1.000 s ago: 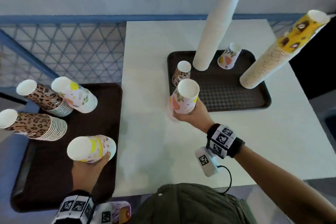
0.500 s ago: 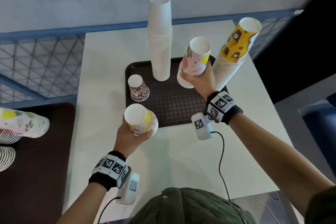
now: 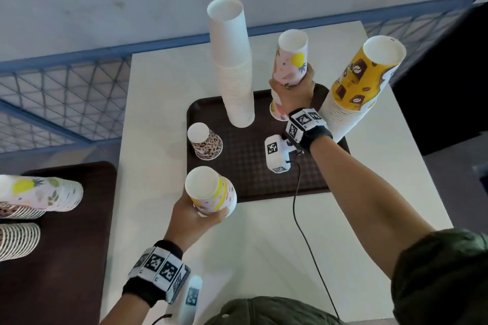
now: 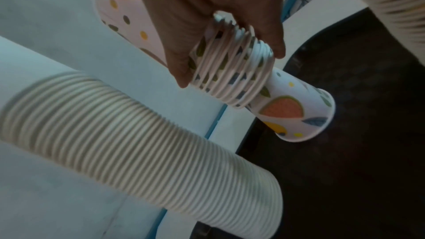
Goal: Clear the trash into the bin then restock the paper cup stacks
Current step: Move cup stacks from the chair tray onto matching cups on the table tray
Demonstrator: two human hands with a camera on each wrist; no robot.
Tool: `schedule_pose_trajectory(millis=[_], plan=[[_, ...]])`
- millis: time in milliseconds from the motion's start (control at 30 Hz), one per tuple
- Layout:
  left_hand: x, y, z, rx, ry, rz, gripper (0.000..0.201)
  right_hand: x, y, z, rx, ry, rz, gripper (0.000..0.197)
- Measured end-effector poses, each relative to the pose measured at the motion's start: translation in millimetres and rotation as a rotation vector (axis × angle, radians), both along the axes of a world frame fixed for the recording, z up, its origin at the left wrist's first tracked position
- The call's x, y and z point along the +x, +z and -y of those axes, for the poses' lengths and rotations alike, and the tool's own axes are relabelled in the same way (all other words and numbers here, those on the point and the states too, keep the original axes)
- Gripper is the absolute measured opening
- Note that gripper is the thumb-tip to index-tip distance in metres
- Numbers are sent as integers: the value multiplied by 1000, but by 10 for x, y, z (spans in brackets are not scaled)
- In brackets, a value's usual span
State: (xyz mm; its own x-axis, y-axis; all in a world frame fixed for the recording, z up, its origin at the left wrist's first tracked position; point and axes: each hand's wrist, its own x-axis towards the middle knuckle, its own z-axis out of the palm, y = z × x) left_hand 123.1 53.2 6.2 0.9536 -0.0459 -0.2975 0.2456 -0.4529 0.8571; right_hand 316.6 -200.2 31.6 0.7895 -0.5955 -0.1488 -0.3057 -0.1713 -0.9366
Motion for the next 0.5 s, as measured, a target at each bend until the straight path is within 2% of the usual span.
schedule_pose_trajectory(millis=[100, 167, 200, 267, 333, 400, 433, 500], plan=[[27, 13, -41, 14, -7, -9, 81, -70, -174, -7, 35, 44, -53, 108], [79, 41, -12, 12, -19, -1, 80, -267, -250, -28, -20, 103, -108, 118], [125, 58, 26, 3, -27, 8, 79, -441, -252, -38, -74, 151, -133, 113], [258, 103, 160, -4, -54, 33, 78, -921, -293, -37, -133, 282, -121, 88], [430, 177, 351, -23, -87, 76, 75, -1518, -332, 1, -185, 466, -95, 62], [634, 271, 585, -66, -106, 130, 74, -2083, -487, 87, -325, 672, -116, 45], [742, 317, 710, -83, -113, 172, 75, -2360, -566, 150, -446, 785, -140, 45], [974, 432, 965, -101, -100, 258, 82, -2806, -792, 279, -694, 1006, -241, 60]])
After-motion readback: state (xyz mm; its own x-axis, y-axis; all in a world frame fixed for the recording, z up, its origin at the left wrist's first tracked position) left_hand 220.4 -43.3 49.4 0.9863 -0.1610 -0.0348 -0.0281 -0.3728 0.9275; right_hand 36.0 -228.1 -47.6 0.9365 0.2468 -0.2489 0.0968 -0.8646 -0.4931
